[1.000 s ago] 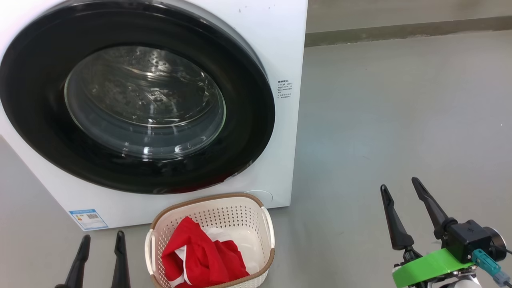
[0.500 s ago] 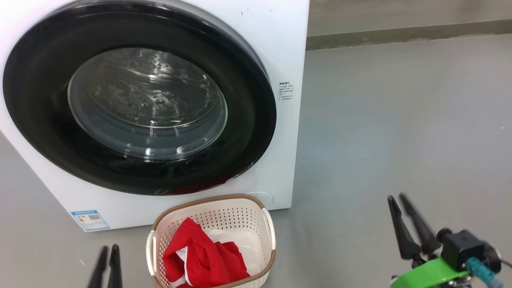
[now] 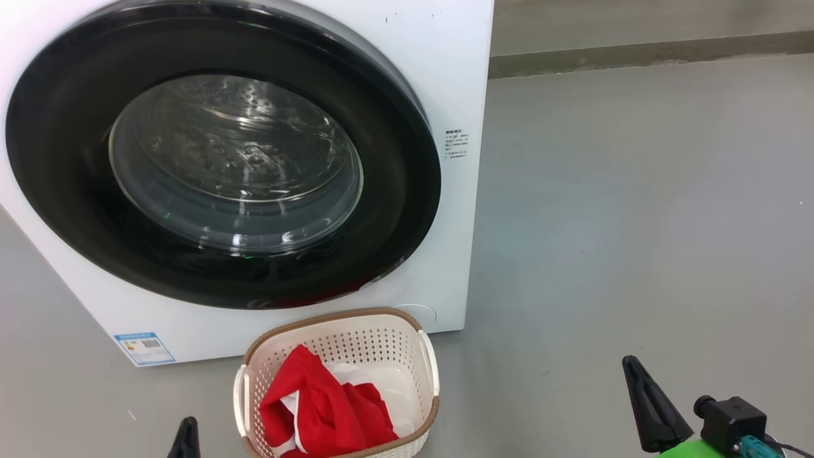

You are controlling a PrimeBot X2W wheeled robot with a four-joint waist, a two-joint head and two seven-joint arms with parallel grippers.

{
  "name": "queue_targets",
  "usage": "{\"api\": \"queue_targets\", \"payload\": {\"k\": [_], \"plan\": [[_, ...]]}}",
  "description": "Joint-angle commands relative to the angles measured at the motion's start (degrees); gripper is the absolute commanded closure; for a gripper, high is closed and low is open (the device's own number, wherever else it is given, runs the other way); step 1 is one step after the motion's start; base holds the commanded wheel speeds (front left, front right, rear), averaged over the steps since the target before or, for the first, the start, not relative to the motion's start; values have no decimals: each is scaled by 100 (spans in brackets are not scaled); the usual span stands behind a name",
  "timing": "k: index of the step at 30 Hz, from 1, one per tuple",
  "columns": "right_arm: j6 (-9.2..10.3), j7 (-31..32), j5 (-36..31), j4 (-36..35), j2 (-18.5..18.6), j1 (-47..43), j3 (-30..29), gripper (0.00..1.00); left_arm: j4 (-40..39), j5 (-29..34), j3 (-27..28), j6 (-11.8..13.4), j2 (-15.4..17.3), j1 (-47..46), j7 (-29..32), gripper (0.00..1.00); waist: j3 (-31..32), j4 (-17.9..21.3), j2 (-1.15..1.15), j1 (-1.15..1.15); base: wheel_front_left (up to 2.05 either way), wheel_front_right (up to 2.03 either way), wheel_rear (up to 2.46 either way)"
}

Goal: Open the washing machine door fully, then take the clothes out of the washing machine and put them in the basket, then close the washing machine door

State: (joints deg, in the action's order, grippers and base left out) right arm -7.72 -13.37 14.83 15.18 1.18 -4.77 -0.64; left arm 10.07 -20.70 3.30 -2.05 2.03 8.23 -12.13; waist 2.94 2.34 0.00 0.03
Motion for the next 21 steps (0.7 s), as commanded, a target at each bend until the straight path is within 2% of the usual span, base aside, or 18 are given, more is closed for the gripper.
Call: {"api": "queue_targets", "payload": {"k": [1, 21], "plan": [[2, 35, 226, -147, 49, 197, -20, 100, -106, -178, 43, -38, 48, -166, 27, 100, -11, -4, 0, 0, 0, 0, 0], [6, 366, 1628, -140, 95, 365, -92, 100, -14, -1454, 91, -131, 55, -403, 359, 100, -71, -46, 0, -2, 0, 0, 0]]}}
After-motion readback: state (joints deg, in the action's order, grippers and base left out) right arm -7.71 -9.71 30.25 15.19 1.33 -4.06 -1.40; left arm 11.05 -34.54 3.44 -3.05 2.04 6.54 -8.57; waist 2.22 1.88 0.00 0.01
